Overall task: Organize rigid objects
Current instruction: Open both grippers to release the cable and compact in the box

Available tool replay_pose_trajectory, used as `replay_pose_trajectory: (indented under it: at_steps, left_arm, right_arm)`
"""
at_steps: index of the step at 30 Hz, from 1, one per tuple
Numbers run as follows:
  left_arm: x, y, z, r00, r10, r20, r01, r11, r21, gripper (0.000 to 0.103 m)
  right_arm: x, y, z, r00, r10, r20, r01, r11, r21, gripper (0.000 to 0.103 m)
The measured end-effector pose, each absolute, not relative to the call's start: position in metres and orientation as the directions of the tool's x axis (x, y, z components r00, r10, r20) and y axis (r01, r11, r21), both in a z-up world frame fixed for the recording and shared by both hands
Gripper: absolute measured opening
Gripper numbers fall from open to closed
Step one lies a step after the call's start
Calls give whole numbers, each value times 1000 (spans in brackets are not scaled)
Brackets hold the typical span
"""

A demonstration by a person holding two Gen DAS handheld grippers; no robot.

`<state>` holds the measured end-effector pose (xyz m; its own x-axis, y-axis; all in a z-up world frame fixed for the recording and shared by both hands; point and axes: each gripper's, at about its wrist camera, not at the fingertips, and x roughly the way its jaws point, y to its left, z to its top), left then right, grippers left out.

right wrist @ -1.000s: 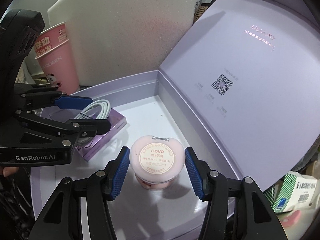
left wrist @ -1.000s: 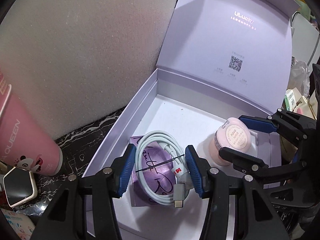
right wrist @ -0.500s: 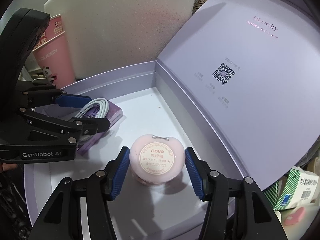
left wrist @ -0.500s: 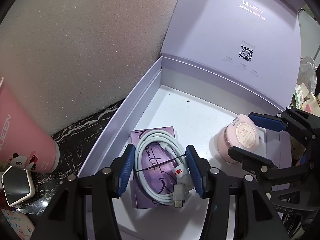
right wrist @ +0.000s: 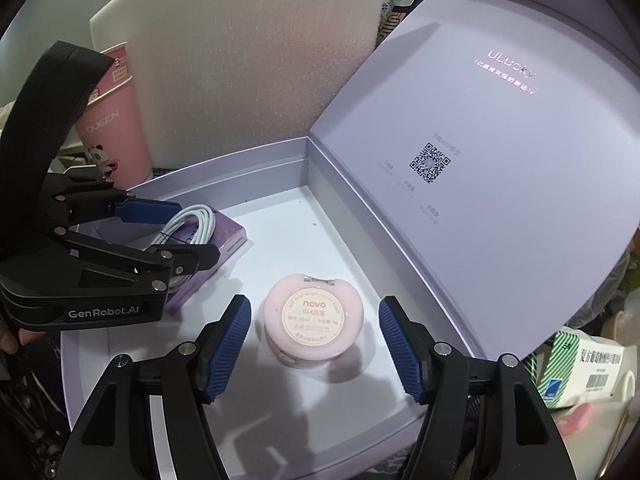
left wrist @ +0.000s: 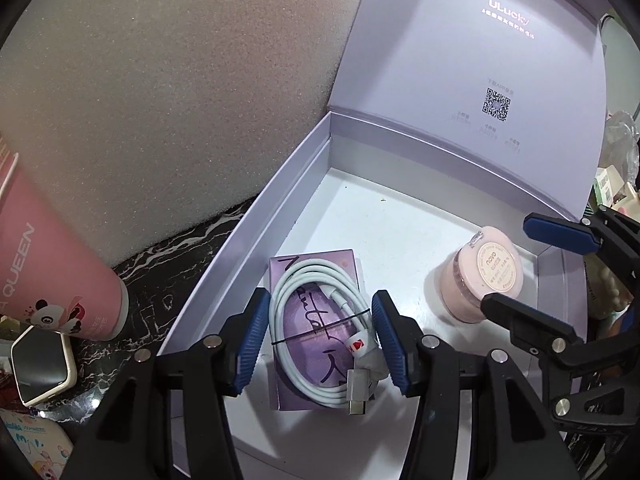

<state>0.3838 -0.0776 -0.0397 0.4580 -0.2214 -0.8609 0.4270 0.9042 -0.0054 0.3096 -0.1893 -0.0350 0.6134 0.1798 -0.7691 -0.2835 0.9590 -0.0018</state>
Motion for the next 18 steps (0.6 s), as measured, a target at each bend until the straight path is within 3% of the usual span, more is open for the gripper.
replay_pose_trajectory:
  at_steps: [6,8,18]
  left_arm:
    - [382,-78,-38,475,-202,-856,414,910,16,52]
    - [382,-80,-37,478,-199,-856,412,911,18,60]
    - [369,-81,-22,499,-203,-843,415,909,27,60]
  right_arm:
    - [304,-196,-29,620,175,-765,-273,962,-2,67]
    - [299,-199,-28,623,171,-764,-268,963,-4,67]
    - [294,-205,-18,640,161,-751,-248,969,-3,67]
